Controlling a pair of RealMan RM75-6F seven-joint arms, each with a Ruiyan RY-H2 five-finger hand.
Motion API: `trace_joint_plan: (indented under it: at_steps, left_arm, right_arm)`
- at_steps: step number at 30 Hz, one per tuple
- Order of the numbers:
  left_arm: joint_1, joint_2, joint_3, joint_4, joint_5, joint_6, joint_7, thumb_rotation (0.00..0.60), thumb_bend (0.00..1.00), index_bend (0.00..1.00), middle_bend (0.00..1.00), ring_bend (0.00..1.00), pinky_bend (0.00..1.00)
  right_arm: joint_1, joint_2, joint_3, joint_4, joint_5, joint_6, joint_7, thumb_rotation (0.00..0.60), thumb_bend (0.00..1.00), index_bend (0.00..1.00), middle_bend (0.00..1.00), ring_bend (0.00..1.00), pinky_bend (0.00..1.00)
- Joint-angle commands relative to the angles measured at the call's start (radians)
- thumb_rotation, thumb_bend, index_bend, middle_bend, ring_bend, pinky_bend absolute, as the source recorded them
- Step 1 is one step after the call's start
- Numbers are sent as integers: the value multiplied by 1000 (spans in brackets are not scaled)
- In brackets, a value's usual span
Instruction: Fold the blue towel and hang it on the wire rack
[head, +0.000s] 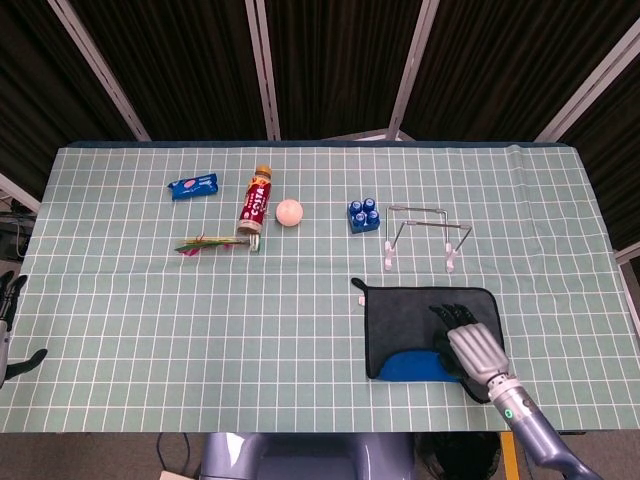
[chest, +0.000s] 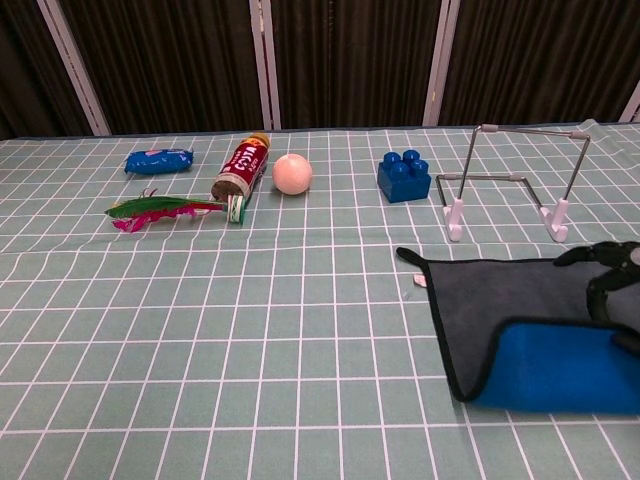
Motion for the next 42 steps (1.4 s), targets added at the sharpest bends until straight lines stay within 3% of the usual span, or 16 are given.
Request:
trace_joint_plan:
  at_steps: [1, 9, 42]
  left_arm:
    - [-3, -3, -1, 2, -6, -6, 5, 600, 0, 0, 0, 0, 0]
    - [-14, -13, -8, 11, -36, -24, 21, 600, 0, 0, 0, 0, 0]
    - [-32, -20, -13, 26, -81, -51, 30, 600, 0, 0, 0, 0, 0]
  right_arm:
    - [52, -1, 60, -3, 84, -60, -70, 600, 411, 669, 78, 0, 0]
    - [126, -48, 114, 45, 211, -116, -201, 600, 411, 669, 80, 0, 0]
    - [246, -130, 170, 155, 406, -166, -242, 600, 403, 670, 88, 0, 0]
